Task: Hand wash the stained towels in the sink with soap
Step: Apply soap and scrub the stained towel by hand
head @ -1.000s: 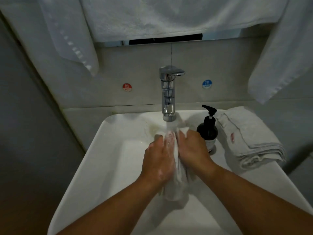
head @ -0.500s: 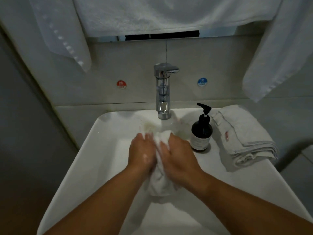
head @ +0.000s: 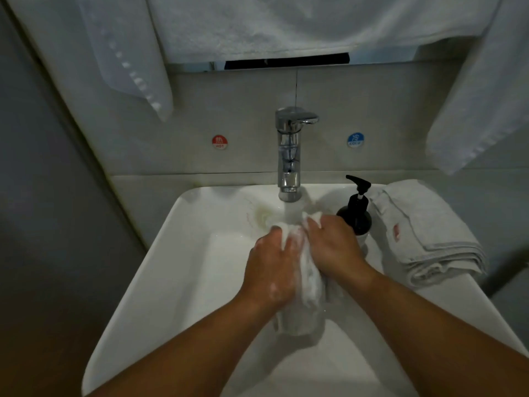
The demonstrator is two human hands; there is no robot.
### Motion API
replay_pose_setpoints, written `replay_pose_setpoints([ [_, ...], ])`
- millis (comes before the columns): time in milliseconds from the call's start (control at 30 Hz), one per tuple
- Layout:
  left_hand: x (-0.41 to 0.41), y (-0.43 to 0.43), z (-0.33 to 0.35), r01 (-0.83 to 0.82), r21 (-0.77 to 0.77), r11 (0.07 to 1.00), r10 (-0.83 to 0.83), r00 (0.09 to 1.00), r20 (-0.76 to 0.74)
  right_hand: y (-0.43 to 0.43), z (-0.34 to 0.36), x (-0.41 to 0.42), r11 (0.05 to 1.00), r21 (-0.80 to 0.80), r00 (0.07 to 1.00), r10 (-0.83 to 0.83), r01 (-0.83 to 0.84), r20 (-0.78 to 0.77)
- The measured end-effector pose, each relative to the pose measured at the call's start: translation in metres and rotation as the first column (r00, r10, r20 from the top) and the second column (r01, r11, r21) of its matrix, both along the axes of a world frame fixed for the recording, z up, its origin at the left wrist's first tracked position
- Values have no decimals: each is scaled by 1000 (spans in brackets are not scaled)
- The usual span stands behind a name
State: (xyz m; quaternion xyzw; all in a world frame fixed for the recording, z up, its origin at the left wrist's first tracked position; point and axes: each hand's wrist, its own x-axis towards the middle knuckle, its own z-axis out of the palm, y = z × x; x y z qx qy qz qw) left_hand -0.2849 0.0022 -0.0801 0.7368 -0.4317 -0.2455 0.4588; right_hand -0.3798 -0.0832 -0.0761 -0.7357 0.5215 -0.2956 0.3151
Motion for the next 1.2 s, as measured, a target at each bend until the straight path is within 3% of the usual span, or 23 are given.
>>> replay_pose_setpoints([
  [67,0,-6,2,-4,-30,1000,-2,983,-183,10,-5,-3,1000,-13,999,22,-23,-26],
  [167,21,-16,-9,-155,87,984,176,910,-375,38,-10,9,972,-132,979,187,-196,-78],
  [200,24,-14,-13,-170,110,979,199,904,-379,40,-9,12,965,-146,975,207,-217,-83],
  [267,17,-5,-7,-121,88,989,137,969,-206,23,-9,14,984,-115,988,126,-135,-89],
  [333,3,1,1,-45,-27,999,44,999,-27,4,-6,7,999,-3,999,37,-37,1],
  [400,-4,0,9,-41,-98,994,47,997,56,4,-7,-1,998,60,998,22,-26,65],
  [533,17,-14,-9,-136,16,991,137,986,-92,32,-10,5,971,-143,977,204,-194,57],
  [600,18,-6,-11,-90,7,996,90,995,-34,28,-7,8,969,-192,979,176,-154,101],
  [667,12,-2,-5,-31,-73,997,35,998,53,7,-7,8,993,-117,989,39,-23,140],
  [733,1,2,8,4,-152,988,2,999,42,4,-5,2,1000,-11,992,-22,24,127],
  [800,1,-4,6,-73,-159,985,65,996,-53,16,-9,0,999,-37,995,35,-32,91],
  [933,20,-12,-22,-191,5,981,182,925,-334,43,-7,8,950,-209,968,247,-232,46],
  [1000,13,-4,-11,-133,12,991,133,963,-233,24,-7,11,976,-186,991,126,-114,54],
  [1067,3,0,3,-82,-99,992,61,978,-201,4,-8,7,997,-71,996,26,-20,89],
  [1133,1,-2,10,-112,-157,981,77,974,-214,3,-12,1,999,-12,999,51,-51,1],
  [1200,10,-10,8,-207,-106,972,179,957,-228,18,-17,3,985,-76,987,155,-158,-48],
])
